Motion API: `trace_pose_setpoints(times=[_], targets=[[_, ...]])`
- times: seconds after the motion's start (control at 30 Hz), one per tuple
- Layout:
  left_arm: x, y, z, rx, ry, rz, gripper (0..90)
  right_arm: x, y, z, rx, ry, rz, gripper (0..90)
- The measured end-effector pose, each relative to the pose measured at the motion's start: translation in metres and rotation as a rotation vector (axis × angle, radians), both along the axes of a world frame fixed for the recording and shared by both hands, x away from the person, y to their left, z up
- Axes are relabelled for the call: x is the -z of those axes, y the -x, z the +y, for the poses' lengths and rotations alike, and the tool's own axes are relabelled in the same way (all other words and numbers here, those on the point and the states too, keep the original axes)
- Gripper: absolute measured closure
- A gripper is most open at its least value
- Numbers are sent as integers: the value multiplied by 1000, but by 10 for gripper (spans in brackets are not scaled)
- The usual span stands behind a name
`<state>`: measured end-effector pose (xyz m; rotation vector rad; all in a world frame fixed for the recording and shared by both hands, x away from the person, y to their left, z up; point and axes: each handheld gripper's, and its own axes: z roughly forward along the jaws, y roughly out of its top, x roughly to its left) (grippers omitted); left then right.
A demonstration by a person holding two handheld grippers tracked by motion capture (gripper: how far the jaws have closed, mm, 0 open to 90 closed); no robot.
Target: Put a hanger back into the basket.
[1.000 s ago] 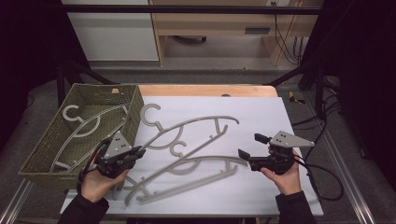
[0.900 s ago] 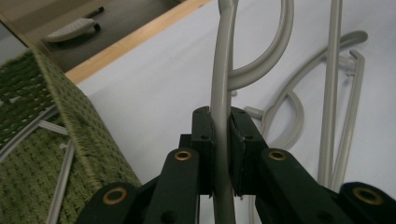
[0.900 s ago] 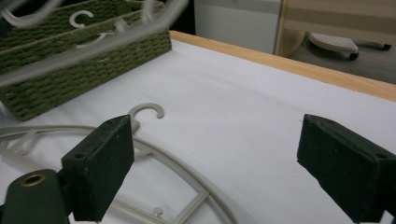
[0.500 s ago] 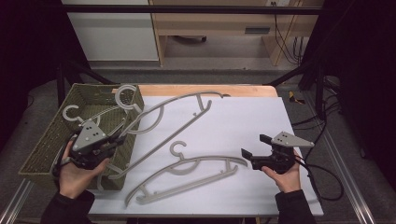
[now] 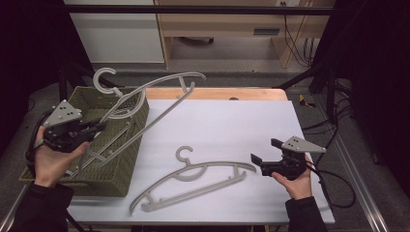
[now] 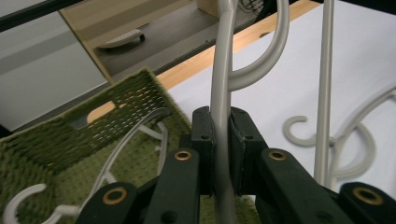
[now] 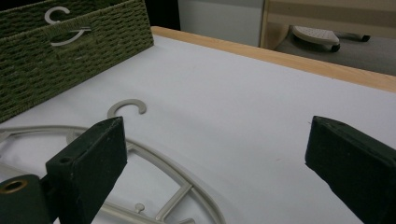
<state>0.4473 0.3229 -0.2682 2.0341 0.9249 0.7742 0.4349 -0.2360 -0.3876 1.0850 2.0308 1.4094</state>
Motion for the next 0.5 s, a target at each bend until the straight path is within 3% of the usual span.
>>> trace_pose_setpoints(times=[0.1, 0.13, 0.27, 0.5], targets=[[0, -9, 12, -27, -18, -8, 814, 0, 0, 0, -2, -2, -1, 58], [0, -11, 15, -43, -19, 8, 814, 0, 0, 0, -1, -3, -1, 57], [1, -20, 32, -79, -28, 11, 814, 0, 0, 0, 1, -2, -1, 56], [15, -37, 62, -119, -27, 37, 814, 0, 0, 0, 4, 6, -3, 55]])
